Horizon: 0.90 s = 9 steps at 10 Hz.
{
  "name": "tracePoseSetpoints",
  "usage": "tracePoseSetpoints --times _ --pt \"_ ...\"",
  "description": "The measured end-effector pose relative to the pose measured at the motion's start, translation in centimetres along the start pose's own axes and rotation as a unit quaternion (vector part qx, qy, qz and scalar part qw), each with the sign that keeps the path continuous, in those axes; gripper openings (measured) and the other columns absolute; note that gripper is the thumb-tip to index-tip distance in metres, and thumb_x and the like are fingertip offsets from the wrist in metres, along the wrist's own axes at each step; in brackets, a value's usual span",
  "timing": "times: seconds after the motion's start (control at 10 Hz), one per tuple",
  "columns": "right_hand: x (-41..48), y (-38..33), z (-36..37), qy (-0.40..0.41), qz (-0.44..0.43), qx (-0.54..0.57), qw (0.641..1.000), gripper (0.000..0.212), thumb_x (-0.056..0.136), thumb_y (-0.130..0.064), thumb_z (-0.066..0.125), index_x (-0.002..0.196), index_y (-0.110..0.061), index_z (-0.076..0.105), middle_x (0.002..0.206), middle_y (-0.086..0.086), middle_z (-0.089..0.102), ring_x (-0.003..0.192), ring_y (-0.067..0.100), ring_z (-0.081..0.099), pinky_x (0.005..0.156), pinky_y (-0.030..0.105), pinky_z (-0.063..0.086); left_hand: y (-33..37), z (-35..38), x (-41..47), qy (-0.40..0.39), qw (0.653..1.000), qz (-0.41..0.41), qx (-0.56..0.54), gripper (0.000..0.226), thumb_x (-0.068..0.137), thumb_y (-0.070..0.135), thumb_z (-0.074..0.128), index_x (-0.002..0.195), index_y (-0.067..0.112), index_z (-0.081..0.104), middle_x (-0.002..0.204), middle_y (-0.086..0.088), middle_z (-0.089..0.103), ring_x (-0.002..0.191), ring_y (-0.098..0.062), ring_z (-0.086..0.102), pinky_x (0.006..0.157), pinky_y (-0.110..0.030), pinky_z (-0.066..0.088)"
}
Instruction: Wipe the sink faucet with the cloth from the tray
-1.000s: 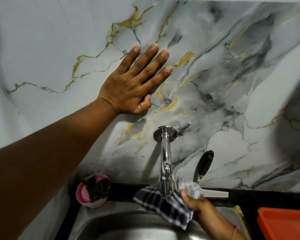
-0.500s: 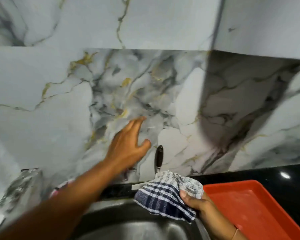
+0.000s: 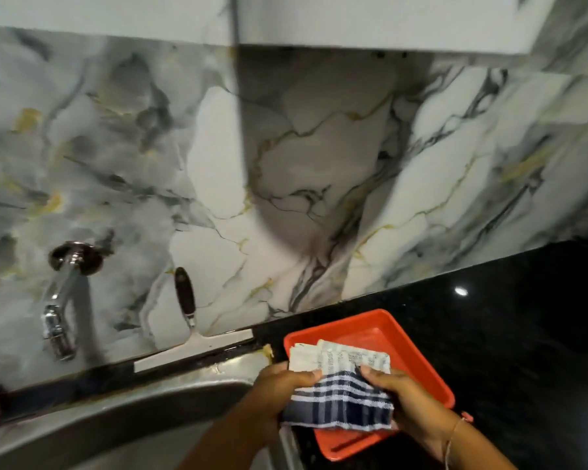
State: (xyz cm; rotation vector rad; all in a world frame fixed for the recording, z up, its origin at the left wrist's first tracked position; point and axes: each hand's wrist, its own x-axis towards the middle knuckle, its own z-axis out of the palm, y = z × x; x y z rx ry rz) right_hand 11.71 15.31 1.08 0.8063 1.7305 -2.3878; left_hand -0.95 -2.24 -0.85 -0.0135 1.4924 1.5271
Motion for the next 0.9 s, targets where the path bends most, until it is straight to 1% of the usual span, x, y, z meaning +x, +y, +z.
tracePoseSetpoints --times 0.1,0.2,0.3,0.4,0.5,0.6,0.7,0.8,0.9 --pt "3.5 1.4 -4.7 0.109 0.005 -0.090 0.990 0.028 0.083 -0.008 0.069 0.111 -0.002 0.070 0.103 0.016 0.077 0.098 0.033 0.072 0.094 0.045 0.055 -1.5 3.5 4.7 0.038 0.999 0.008 0.028 0.024 0.082 -0.010 0.072 0.102 0.001 0.079 0.104 -0.019 0.079 0.097 -0.036 0.075 0.088 -0.041 0.060" --pt "7.4 3.2 -8.0 0.222 -0.005 -0.195 0.955 0.022 0.078 0.001 0.074 0.100 0.002 0.073 0.076 0.005 0.079 0.071 0.023 0.075 0.064 0.028 0.060 -3.0 5.6 9.4 0.097 0.990 0.012 0.099 0.029 0.077 -0.008 0.079 0.106 -0.003 0.077 0.109 -0.021 0.077 0.104 -0.039 0.072 0.097 -0.051 0.059" --pt "10.4 4.2 -8.9 0.270 -0.004 -0.319 0.908 0.022 0.075 -0.012 0.080 0.096 -0.010 0.075 0.084 0.004 0.076 0.082 0.026 0.072 0.074 0.031 0.055 -4.0 6.3 12.4 0.158 0.963 0.018 0.217 0.042 0.075 0.007 0.084 0.116 0.002 0.074 0.116 -0.016 0.075 0.107 -0.032 0.071 0.098 -0.045 0.058" --pt "12.2 5.2 -9.7 0.288 0.003 -0.453 0.844 0.030 0.073 -0.031 0.080 0.100 -0.022 0.073 0.096 0.003 0.079 0.094 0.027 0.071 0.077 0.029 0.053 -4.5 6.7 13.8 0.197 0.882 0.051 0.426 0.043 0.089 0.020 0.070 0.129 0.008 0.062 0.128 -0.013 0.068 0.119 -0.029 0.064 0.101 -0.035 0.054" --pt "13.0 5.9 -10.0 0.311 0.019 -0.505 0.805 0.041 0.071 -0.041 0.079 0.106 -0.024 0.068 0.104 0.009 0.076 0.098 0.033 0.068 0.080 0.036 0.055 -5.1 7.5 15.0 0.210 0.815 0.082 0.534 0.037 0.099 0.012 0.054 0.136 0.008 0.054 0.133 -0.013 0.065 0.125 -0.031 0.062 0.104 -0.038 0.052" --pt "13.0 6.4 -9.7 0.348 0.028 -0.533 0.771 0.050 0.072 -0.047 0.076 0.109 -0.018 0.057 0.109 0.012 0.070 0.102 0.034 0.066 0.078 0.038 0.052 -5.0 7.9 15.0 0.237 0.766 0.113 0.586 0.050 0.102 0.010 0.053 0.149 0.007 0.034 0.130 -0.013 0.065 0.121 -0.031 0.064 0.099 -0.040 0.055" --pt "11.9 6.0 -9.0 0.391 -0.014 -0.504 0.770 0.048 0.082 -0.046 0.066 0.112 -0.012 0.050 0.115 0.017 0.065 0.106 0.037 0.062 0.081 0.042 0.050 -4.4 7.4 12.9 0.242 0.747 0.161 0.598 0.051 0.099 0.019 0.060 0.143 0.011 0.037 0.127 -0.012 0.064 0.116 -0.032 0.065 0.094 -0.041 0.055" --pt "10.1 3.9 -6.8 0.414 -0.115 -0.458 0.778 0.044 0.089 -0.035 0.058 0.123 -0.008 0.049 0.122 0.021 0.063 0.113 0.039 0.058 0.092 0.045 0.049 -2.2 4.7 9.5 0.255 0.751 0.225 0.566 0.043 0.099 0.025 0.052 0.139 0.016 0.042 0.136 -0.010 0.057 0.119 -0.034 0.061 0.097 -0.046 0.050" --pt "7.8 2.0 -2.6 0.397 -0.217 -0.473 0.756 0.046 0.091 -0.034 0.055 0.130 -0.009 0.049 0.123 0.018 0.063 0.115 0.036 0.055 0.096 0.045 0.047 -0.4 0.8 5.1 0.276 0.712 0.317 0.563 0.053 0.099 0.030 0.051 0.149 0.020 0.038 0.147 -0.005 0.049 0.131 -0.026 0.052 0.108 -0.042 0.046"
